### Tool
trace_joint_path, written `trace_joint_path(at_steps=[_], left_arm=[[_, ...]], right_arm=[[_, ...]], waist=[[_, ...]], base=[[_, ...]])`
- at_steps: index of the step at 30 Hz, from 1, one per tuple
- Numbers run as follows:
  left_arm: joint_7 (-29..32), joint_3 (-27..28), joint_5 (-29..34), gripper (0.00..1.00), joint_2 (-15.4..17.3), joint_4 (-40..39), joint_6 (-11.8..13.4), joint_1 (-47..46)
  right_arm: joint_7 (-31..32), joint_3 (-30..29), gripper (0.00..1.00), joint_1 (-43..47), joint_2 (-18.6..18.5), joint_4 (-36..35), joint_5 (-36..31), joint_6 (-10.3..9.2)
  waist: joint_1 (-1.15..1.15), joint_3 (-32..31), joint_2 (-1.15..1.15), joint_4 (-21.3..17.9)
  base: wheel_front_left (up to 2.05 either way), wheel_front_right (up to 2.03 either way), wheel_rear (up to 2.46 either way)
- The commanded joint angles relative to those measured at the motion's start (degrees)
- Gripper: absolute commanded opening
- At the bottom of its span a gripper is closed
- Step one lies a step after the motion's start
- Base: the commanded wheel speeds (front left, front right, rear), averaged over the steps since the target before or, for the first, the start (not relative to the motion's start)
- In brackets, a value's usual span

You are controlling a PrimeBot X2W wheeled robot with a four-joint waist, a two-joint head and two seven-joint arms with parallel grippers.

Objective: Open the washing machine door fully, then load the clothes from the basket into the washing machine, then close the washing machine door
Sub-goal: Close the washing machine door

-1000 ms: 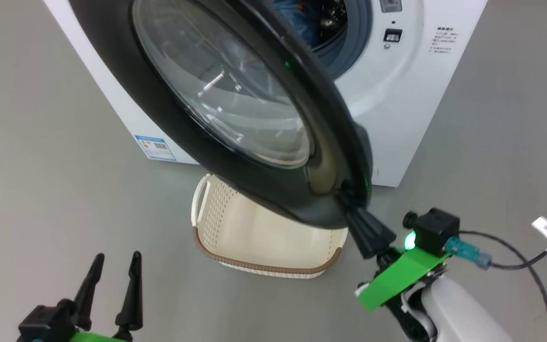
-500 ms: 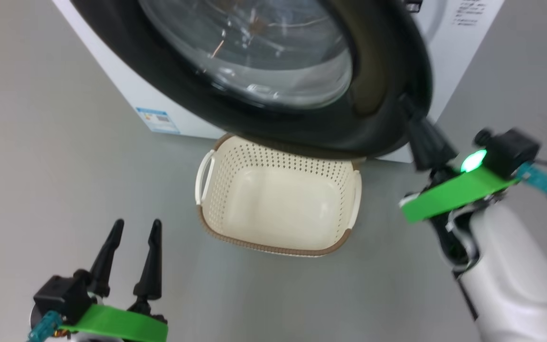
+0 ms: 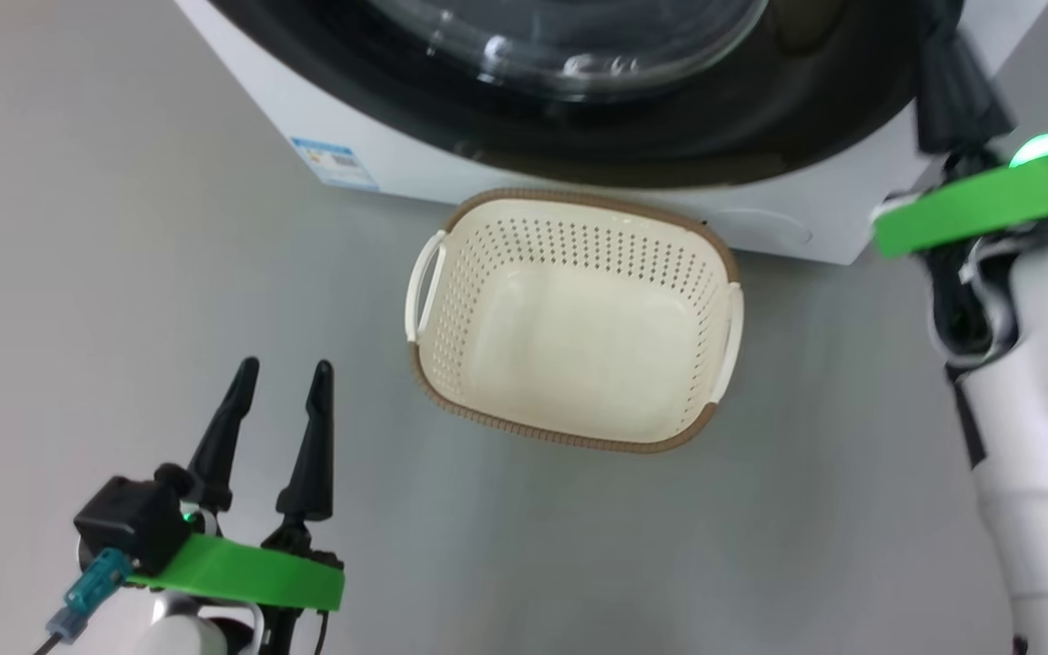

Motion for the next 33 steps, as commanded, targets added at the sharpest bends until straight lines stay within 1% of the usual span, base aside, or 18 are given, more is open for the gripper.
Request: trace_joint_path(at_steps=[1,6,11,15,20,21,23,24,25,26,33], left_arm=[[-0.4,1.7,-0.6,1.0,0.9,-1.6,-0.1,-1.7],[-0.4,1.4,-0.7,1.0,0.6,-1.6,-0.1,-2.9],[-0.4,1.4,-0.8,1.0,0.6,-1.3,-0.1,-3.4],[-0.4,1.8,-0.6,1.0,0.7,-0.6,-0.1,-2.9],[-0.4,2.5,-0.7,1.0,1.3,1.1,-0.1,-2.1],[-0.4,2.8,-0.8,1.0,1.5,1.5,-0.1,-2.0],[-0.4,3.1,-1.0,1.0,1.9,2.5,-0.1,-1.6],[-0.4,3.3,-1.1,1.0,2.2,3.1,-0.1,-1.5],[-0.4,3.5,-1.2,1.0,2.4,3.7,-0.1,-1.3],[-0.4,3.6,-1.4,1.0,2.7,4.3,-0.1,-1.1],[-0.4,5.1,-1.7,1.0,4.9,7.9,-0.1,0.3]], right_arm=[[-0.3,0.0,0.0,-2.2,0.6,-0.9,-0.6,0.08],[-0.3,-2.8,0.0,-6.2,1.0,0.5,-1.5,0.08],[-0.3,-2.3,0.0,-7.8,1.8,0.8,-2.5,0.08],[-0.3,-0.2,0.0,-5.3,2.2,0.8,-2.5,0.08],[-0.3,3.3,0.0,0.0,2.2,1.5,-2.0,0.08],[-0.3,3.9,0.03,1.0,2.2,1.7,-1.7,0.08],[-0.3,4.9,0.38,3.0,2.2,2.0,-1.4,0.08],[-0.3,5.4,0.48,4.0,2.2,2.1,-1.2,0.08],[-0.3,5.7,0.83,5.1,2.2,2.1,-1.0,0.08],[-0.3,6.0,1.0,6.2,2.1,2.1,-0.9,0.08],[-0.3,7.5,1.0,14.2,1.6,2.0,-0.4,0.08]], waist=[[0.0,1.4,0.0,1.1],[0.0,2.7,0.0,1.7],[0.0,2.9,0.0,1.7],[0.0,1.5,0.0,1.0],[0.0,-0.8,0.0,-0.4],[0.0,-1.2,0.0,-0.7],[0.0,-2.2,0.0,-1.6],[0.0,-2.7,0.0,-2.0],[0.0,-3.3,0.0,-2.5],[0.0,-4.0,0.0,-2.9],[0.0,-8.2,0.0,-6.6]], base=[[0.0,0.0,0.0],[0.0,0.0,0.0],[0.0,0.0,0.0],[0.0,0.0,0.0],[0.0,0.0,0.0],[0.0,0.0,0.0],[0.0,0.0,0.0],[0.0,0.0,0.0],[0.0,0.0,0.0],[0.0,0.0,0.0],[0.0,0.0,0.0]])
